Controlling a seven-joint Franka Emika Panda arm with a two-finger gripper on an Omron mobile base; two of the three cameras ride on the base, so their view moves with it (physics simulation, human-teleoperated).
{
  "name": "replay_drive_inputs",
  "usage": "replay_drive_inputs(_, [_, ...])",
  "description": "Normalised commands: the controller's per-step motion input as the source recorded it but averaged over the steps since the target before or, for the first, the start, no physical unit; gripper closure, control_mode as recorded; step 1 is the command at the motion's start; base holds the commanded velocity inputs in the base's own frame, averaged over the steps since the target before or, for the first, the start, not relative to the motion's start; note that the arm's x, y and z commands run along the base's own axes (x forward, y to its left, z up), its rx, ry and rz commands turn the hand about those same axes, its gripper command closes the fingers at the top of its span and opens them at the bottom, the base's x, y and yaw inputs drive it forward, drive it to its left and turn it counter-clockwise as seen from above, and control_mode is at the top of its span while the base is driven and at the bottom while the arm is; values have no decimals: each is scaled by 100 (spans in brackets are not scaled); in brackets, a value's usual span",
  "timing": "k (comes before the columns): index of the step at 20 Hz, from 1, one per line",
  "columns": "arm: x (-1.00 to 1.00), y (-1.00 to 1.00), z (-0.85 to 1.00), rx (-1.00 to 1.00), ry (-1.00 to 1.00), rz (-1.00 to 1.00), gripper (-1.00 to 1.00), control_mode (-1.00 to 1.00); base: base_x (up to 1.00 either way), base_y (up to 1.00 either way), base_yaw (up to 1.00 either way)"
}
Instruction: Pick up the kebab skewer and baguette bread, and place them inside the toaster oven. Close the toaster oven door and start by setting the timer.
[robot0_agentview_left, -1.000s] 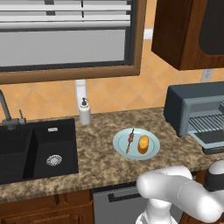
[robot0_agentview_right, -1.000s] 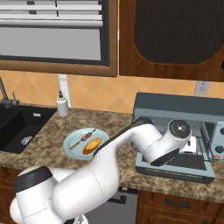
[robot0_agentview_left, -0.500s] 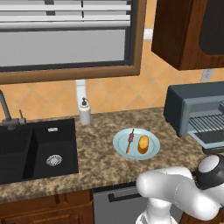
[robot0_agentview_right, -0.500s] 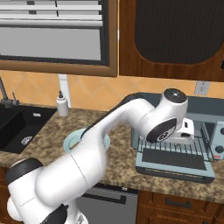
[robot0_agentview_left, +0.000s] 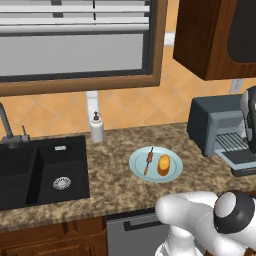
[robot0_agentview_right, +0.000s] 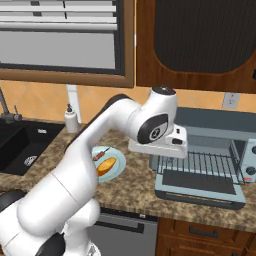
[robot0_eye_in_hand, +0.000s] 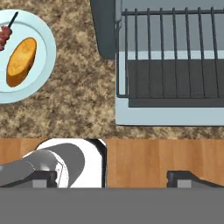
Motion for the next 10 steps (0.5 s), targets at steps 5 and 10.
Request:
replay_drive_inputs(5, [0, 100, -10, 0, 10, -1, -100, -100, 0, 0, 0])
replay_drive_inputs(10, [0, 85, -6, 0, 3, -4, -100, -100, 0, 0, 0])
